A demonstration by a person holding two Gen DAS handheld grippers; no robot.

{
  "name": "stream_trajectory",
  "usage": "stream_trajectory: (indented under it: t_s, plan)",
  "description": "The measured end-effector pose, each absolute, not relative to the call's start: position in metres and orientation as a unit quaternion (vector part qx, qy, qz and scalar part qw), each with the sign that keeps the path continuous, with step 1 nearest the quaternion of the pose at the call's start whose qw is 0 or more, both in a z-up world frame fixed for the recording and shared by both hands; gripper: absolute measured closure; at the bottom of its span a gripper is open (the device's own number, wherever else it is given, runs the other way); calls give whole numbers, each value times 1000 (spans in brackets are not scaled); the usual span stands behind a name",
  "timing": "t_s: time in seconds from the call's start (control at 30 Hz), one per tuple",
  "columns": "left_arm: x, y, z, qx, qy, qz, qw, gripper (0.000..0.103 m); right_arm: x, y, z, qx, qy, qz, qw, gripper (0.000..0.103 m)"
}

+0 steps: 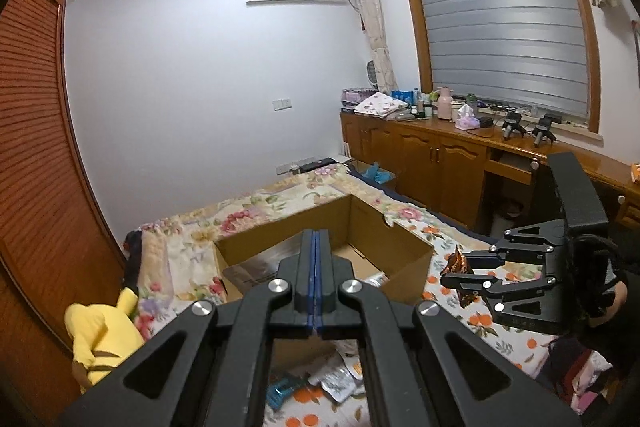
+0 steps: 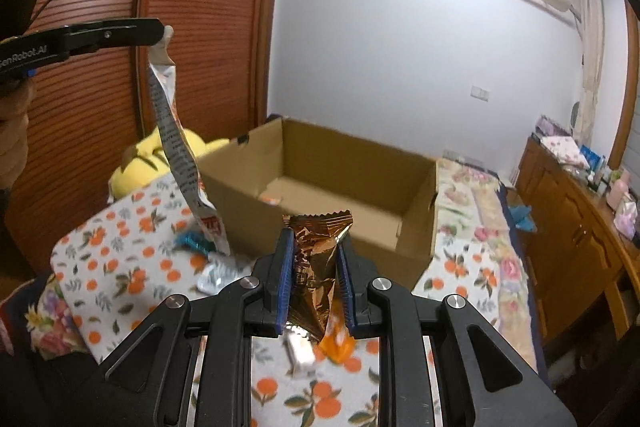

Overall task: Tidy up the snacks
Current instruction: 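Lift both held snacks and carry them over the cardboard box, then open both tools to drop the candy and pouch into the box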

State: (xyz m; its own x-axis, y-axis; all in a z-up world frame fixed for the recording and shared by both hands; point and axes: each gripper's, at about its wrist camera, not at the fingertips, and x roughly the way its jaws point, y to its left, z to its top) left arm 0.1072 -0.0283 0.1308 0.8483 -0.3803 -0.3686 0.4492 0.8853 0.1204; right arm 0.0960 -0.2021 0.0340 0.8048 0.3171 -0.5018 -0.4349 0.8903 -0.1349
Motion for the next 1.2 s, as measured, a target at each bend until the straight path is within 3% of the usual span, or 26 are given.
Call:
stream_trajectory:
  t_s: [0.57,1.2]
  plan:
    - [189,-29,122,93,212,-174,957,103,169,-183,57,-122,243,191,943,84]
    - [240,-46,49,101,284,-152,941,103,247,-190,2,-61,325,172,928,84]
